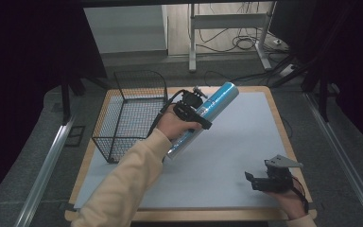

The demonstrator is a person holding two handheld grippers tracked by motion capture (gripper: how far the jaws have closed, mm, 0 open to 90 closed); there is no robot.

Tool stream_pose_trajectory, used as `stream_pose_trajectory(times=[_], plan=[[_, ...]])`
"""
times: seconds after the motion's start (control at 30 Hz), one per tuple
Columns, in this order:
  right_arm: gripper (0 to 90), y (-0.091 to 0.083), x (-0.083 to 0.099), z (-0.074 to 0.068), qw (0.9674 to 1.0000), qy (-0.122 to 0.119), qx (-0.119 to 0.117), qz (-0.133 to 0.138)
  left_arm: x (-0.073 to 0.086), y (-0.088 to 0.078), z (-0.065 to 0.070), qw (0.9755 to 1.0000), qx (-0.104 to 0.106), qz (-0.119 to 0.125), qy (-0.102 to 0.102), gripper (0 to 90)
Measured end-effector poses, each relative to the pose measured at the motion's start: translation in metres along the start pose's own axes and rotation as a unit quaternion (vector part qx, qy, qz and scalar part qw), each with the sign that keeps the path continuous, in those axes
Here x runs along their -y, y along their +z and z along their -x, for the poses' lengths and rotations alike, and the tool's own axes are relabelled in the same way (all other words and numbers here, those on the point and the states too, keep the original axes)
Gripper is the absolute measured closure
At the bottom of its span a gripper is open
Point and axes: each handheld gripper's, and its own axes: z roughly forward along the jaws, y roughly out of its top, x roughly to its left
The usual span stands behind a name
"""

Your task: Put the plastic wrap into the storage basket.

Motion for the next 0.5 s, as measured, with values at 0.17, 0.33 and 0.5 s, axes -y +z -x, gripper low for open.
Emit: stream_pose_trajectory(times=[0.17, 0.33, 0.5], plan=[[9.6, 0.0, 0.0, 0.0, 1.0, 0.0, -0.001, -0.001, -0.002, -0.007, -0.005, 1.0, -0.003, 0.007, -0.005, 31.7], [9.6, 0.001, 0.0, 0.0, 1.0, 0.001, -0.001, -0.001, -0.005, -0.015, -0.012, 0.9999, -0.01, 0.008, -0.007, 31.7], [10.2, 0.001, 0.0, 0.0, 1.0, 0.002, -0.001, -0.001, -0.006, -0.021, -0.018, 0.9997, -0.016, 0.011, -0.013, 31.8]])
